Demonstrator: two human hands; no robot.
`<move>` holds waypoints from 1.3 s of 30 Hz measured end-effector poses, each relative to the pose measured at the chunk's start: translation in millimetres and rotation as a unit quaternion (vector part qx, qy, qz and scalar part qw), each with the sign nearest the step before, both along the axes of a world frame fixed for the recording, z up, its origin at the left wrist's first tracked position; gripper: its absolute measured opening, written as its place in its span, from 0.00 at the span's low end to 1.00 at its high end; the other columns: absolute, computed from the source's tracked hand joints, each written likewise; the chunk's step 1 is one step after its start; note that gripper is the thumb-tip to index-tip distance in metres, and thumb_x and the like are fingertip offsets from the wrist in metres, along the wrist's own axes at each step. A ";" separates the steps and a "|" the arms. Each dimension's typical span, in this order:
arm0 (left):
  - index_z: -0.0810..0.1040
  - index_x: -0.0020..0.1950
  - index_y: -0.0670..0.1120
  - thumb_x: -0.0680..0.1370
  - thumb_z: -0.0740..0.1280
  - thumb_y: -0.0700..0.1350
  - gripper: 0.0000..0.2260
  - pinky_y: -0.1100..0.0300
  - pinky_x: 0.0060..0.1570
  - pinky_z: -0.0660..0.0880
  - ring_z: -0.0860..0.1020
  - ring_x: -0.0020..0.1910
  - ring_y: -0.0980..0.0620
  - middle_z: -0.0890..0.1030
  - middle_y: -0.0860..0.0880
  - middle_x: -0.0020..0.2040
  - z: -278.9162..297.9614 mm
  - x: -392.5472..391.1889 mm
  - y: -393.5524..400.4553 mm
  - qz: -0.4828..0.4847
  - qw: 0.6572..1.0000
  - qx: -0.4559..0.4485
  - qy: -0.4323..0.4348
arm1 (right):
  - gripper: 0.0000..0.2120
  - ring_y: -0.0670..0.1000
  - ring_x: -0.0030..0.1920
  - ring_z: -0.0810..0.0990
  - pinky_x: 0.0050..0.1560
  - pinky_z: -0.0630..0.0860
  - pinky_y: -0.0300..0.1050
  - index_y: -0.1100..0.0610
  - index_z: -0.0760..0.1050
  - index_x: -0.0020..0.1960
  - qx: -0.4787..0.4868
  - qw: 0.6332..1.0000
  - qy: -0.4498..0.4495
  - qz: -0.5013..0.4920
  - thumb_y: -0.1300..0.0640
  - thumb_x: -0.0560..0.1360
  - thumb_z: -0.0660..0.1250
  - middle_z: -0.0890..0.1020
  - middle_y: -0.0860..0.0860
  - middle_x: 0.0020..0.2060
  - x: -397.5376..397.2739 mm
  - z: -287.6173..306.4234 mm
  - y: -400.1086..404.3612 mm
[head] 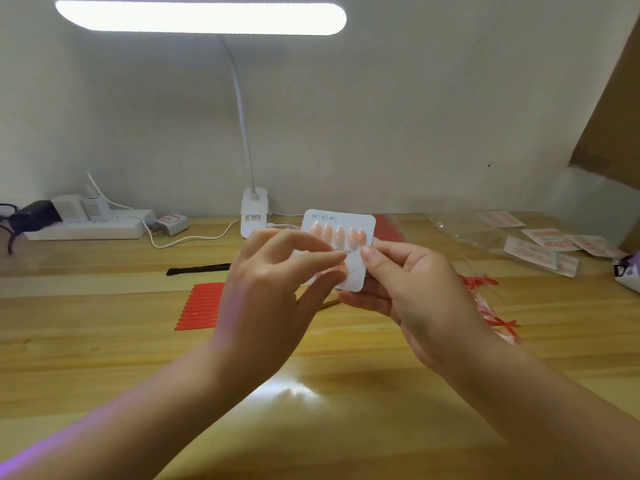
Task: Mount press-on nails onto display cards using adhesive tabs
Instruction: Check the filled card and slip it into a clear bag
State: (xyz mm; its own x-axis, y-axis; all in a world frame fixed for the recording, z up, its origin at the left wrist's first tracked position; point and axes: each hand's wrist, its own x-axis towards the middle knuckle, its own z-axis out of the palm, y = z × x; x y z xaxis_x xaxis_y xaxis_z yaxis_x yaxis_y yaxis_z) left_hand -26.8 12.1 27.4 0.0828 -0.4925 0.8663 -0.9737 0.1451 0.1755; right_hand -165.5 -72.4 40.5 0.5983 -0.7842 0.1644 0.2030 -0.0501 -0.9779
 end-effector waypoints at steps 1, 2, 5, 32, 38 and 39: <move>0.85 0.49 0.47 0.72 0.73 0.47 0.08 0.54 0.48 0.72 0.77 0.48 0.46 0.83 0.50 0.46 -0.2 -0.1 0.0 -0.003 1.000 0.000 -0.002 | 0.10 0.54 0.43 0.86 0.45 0.82 0.46 0.55 0.81 0.49 -0.002 1.000 0.001 0.004 0.60 0.81 0.60 0.86 0.55 0.42 0.1 -0.4 1.3; 0.85 0.49 0.47 0.73 0.72 0.48 0.08 0.54 0.48 0.72 0.77 0.48 0.46 0.83 0.50 0.46 -0.2 0.0 0.3 -0.006 1.000 0.001 -0.004 | 0.10 0.54 0.44 0.86 0.46 0.82 0.46 0.57 0.81 0.50 -0.004 1.000 0.001 0.008 0.60 0.81 0.61 0.86 0.55 0.43 0.2 -1.3 1.8; 0.85 0.49 0.49 0.74 0.69 0.50 0.09 0.53 0.47 0.72 0.76 0.48 0.46 0.82 0.50 0.47 0.9 0.2 0.8 -0.014 1.000 0.009 -0.008 | 0.09 0.54 0.44 0.86 0.44 0.82 0.43 0.60 0.80 0.54 -0.005 1.000 0.003 0.015 0.61 0.81 0.61 0.86 0.56 0.43 0.1 -3.0 2.7; 0.72 0.68 0.47 0.78 0.62 0.48 0.18 0.45 0.62 0.67 0.66 0.63 0.50 0.73 0.45 0.64 -2.5 -4.8 0.6 -0.042 0.996 0.023 0.076 | 0.09 0.55 0.48 0.86 0.44 0.82 0.43 0.65 0.78 0.56 0.077 0.995 -0.045 0.042 0.65 0.80 0.61 0.86 0.59 0.46 -5.4 7.3 -12.1; 0.83 0.56 0.47 0.77 0.66 0.48 0.12 0.42 0.56 0.71 0.72 0.59 0.44 0.78 0.46 0.58 -0.3 -2.6 1.2 -0.010 1.000 -0.002 0.020 | 0.09 0.55 0.48 0.86 0.45 0.81 0.43 0.65 0.77 0.57 0.069 0.995 -0.047 0.052 0.66 0.79 0.61 0.86 0.58 0.46 -5.7 6.8 -12.9; 0.85 0.52 0.47 0.76 0.67 0.48 0.10 0.42 0.54 0.72 0.74 0.56 0.41 0.80 0.45 0.56 -1.1 -2.8 1.3 0.001 1.000 -0.015 -0.022 | 0.09 0.54 0.48 0.86 0.45 0.81 0.43 0.65 0.78 0.57 0.063 0.996 -0.044 0.052 0.66 0.79 0.61 0.86 0.58 0.46 -5.8 6.8 -12.1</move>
State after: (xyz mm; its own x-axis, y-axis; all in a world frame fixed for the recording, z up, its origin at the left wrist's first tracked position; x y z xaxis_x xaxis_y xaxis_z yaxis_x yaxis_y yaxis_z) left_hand -29.6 13.4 26.3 0.0460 -0.4653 0.8839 -0.9807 0.1474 0.1287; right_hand -171.3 -84.5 47.3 0.6657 -0.7359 0.1238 0.2854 0.0978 -0.9534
